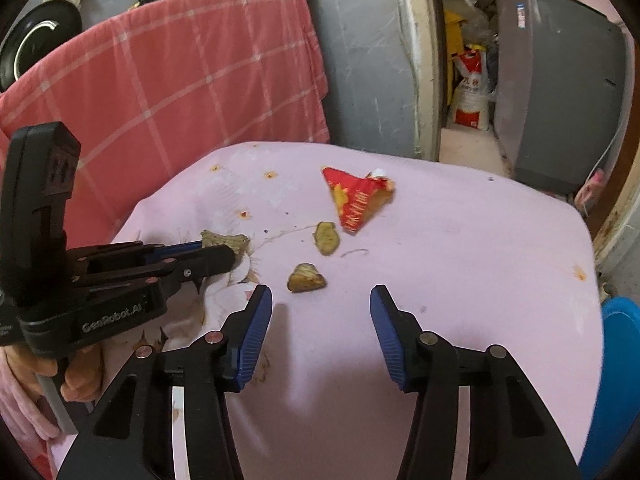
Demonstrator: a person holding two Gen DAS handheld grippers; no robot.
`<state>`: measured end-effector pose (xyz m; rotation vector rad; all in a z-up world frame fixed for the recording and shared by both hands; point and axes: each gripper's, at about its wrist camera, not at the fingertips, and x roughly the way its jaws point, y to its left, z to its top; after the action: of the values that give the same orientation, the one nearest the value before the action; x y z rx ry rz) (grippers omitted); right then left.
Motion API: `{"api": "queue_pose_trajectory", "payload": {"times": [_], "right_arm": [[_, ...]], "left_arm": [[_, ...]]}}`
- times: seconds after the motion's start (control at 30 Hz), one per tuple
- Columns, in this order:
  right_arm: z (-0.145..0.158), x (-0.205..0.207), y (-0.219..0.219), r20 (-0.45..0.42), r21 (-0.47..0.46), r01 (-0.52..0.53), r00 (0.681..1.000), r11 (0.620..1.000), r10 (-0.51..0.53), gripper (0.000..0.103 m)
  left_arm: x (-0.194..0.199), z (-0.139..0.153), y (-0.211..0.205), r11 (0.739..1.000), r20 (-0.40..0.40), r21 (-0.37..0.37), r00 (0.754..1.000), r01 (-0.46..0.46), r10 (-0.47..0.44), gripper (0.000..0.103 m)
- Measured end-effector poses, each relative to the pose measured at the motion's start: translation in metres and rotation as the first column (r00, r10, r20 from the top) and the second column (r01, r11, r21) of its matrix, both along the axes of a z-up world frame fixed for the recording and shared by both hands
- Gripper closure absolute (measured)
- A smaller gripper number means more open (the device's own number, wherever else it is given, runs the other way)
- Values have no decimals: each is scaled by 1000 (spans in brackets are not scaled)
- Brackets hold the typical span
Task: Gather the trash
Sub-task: 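Grasp a brown food scrap with the left tool while the right tool grasps another brown scrap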
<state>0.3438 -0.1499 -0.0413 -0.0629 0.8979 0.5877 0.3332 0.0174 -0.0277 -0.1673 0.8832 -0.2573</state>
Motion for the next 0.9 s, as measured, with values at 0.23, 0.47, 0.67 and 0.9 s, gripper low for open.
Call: {"api": "queue_pose_trajectory", "payload": {"times": [0.23, 0.47, 0.67, 0.9], "right_arm": [[-2, 12, 5, -33, 1, -4, 999, 1000, 4, 62], [-6, 14, 11, -44, -27, -27, 999, 999, 25, 76], [-4, 11, 10, -36, -13, -36, 999, 999, 35, 84], [18, -24, -5, 127, 20, -14, 992, 1000, 11, 84]], "left_arm": [[-5, 1, 4, 1000, 2, -24, 1000, -16, 16, 95], [-12, 3, 2, 1000, 19, -8, 1000, -25, 25, 97], [-23, 6, -1, 1000, 41, 0, 999, -31, 31, 97], [-43, 19, -6, 1000, 128, -18, 991, -22, 24, 97]]}}
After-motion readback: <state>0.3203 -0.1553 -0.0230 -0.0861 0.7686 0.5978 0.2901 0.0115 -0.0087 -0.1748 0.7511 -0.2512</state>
